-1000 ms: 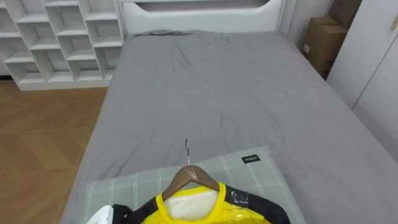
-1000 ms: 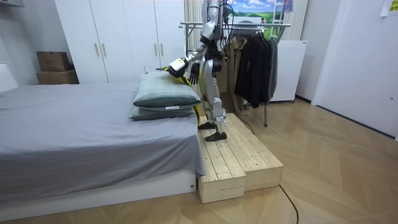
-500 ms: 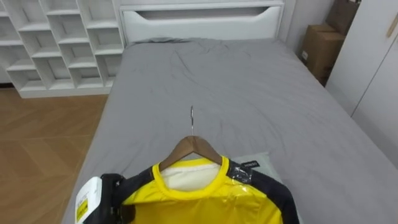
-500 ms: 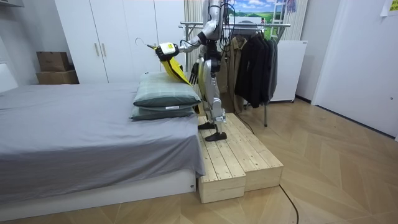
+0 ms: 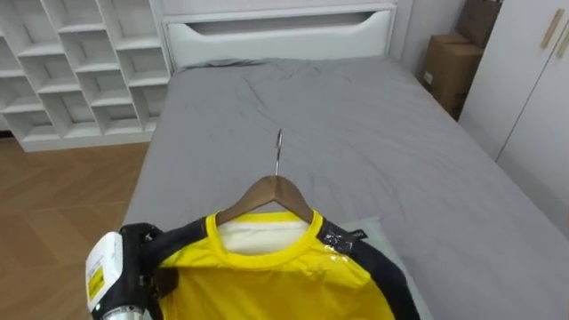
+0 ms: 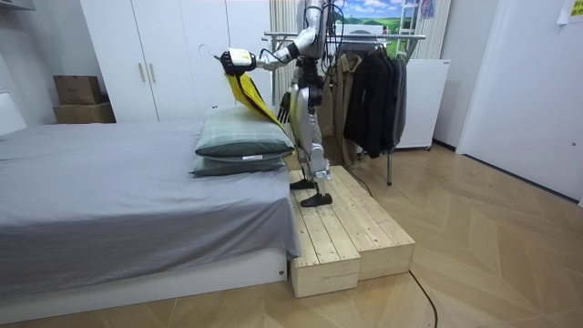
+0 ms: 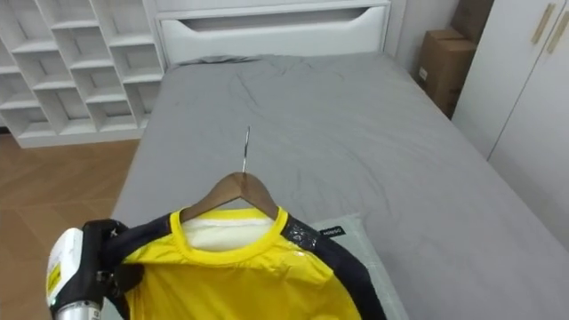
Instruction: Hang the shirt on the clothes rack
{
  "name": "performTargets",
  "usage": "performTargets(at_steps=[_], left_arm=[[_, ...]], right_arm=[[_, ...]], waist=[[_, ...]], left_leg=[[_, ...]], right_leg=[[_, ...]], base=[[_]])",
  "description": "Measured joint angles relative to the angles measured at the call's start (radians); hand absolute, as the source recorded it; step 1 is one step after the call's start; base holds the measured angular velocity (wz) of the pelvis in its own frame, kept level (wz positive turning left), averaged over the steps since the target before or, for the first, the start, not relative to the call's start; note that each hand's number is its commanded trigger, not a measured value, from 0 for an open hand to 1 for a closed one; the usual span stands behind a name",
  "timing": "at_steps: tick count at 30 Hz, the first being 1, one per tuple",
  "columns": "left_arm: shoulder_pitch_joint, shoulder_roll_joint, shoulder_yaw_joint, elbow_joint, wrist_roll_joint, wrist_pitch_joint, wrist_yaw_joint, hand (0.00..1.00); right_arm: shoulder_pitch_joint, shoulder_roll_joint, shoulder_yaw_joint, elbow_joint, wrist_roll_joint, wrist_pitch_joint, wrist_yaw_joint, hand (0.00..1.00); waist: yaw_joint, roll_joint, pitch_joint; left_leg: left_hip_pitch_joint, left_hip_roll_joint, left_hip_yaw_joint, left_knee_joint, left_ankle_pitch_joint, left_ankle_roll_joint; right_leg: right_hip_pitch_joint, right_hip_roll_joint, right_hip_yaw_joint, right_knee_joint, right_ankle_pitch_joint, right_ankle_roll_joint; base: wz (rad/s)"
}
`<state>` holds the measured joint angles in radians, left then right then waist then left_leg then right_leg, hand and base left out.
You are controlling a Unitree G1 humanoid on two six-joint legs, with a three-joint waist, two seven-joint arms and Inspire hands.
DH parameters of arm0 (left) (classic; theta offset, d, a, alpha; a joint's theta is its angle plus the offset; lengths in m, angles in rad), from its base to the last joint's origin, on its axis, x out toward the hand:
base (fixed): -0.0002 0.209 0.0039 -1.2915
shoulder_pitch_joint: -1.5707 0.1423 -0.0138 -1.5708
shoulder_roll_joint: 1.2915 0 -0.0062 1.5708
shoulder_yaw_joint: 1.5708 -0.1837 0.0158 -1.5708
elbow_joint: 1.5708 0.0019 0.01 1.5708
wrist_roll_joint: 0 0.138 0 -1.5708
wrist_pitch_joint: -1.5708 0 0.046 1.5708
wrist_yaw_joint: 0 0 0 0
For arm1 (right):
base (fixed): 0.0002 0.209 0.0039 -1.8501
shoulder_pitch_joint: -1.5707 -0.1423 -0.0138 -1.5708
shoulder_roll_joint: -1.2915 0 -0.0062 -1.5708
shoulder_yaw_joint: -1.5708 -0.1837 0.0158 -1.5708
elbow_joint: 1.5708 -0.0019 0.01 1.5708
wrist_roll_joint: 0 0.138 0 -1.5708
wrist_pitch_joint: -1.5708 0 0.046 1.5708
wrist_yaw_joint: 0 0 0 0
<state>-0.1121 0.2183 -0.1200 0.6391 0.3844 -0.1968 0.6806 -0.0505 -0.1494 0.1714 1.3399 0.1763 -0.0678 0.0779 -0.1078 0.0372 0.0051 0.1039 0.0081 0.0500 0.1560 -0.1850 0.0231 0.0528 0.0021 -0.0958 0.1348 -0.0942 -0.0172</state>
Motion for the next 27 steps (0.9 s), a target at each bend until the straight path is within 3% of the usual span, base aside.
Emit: performTargets(at_steps=[4,6,10,13,16,17,21,27], left_arm=[[0.0,0.004,-0.001,-0.012,-0.001,-0.018,0.044,1.0],[0.0,0.013,0.0,-0.012,0.004,-0.034,0.075,1.0],[-0.001,0.043,0.0,-0.012,0.006,-0.036,0.098,1.0],[-0.001,0.046,0.011,-0.012,0.001,-0.036,0.107,1.0],[-0.001,0.047,0.019,-0.049,0.003,-0.036,0.117,1.0],[-0.001,0.046,0.019,-0.054,0.003,-0.036,0.119,1.0],[-0.001,0.046,0.019,-0.063,0.003,-0.032,0.125,1.0],[0.0,0.037,0.018,-0.107,0.004,0.005,0.124,1.0]], right_arm=[[0.002,-0.009,0.0,-0.022,-0.048,-0.012,-0.088,0.0],[0.001,-0.015,-0.046,-0.033,-0.155,-0.018,-0.139,0.0],[0.001,-0.027,-0.108,-0.082,-0.235,-0.018,-0.22,0.0],[0.002,-0.041,-0.13,-0.143,-0.298,-0.018,-0.287,0.0],[0.002,-0.047,-0.153,-0.251,-0.371,-0.016,-0.339,0.0],[-0.001,-0.051,-0.156,-0.29,-0.397,-0.018,-0.359,0.0],[-0.002,-0.069,-0.167,-0.413,-0.438,-0.018,-0.41,0.0],[0.009,-0.066,-0.163,-0.608,-0.504,-0.016,-0.477,0.0]], waist=[[0.003,0.0,-0.0001],[0.004,-0.003,-0.0009],[0.004,-0.007,-0.0022],[0.007,-0.013,-0.0022],[0.021,-0.036,-0.0003],[0.024,-0.045,-0.0043],[0.035,-0.05,-0.0078],[0.051,-0.04,-0.0085]], left_leg=[[-0.001,-0.001,0.0,0.0,0.0,0.0],[-0.004,-0.002,0.0,0.0,0.0,0.0],[-0.002,-0.001,0.001,0.001,0.0,0.0],[0.006,-0.001,0.004,0.004,0.0,0.0],[0.007,-0.001,0.007,0.003,0.0,0.0],[0.008,0.0,0.006,0.003,0.0,0.0],[0.009,0.0,0.006,-0.001,0.0,0.0],[0.008,0.0,0.005,-0.002,0.0,0.0]], right_leg=[[0.001,-0.001,-0.001,0.0,-0.001,0.001],[-0.002,-0.001,-0.002,0.001,-0.005,0.002],[-0.001,0.0,-0.001,0.002,-0.007,0.002],[0.002,0.0,0.005,0.009,-0.007,0.002],[-0.004,0.0,0.012,0.024,-0.019,0.0],[-0.003,0.001,0.012,0.023,-0.02,0.0],[-0.001,0.002,0.011,0.019,-0.019,-0.001],[-0.002,0.001,0.009,0.021,-0.019,-0.001]], base=[[0.0],[0.0],[0.0],[-0.05],[-0.01],[0.0],[0.0],[0.0]])
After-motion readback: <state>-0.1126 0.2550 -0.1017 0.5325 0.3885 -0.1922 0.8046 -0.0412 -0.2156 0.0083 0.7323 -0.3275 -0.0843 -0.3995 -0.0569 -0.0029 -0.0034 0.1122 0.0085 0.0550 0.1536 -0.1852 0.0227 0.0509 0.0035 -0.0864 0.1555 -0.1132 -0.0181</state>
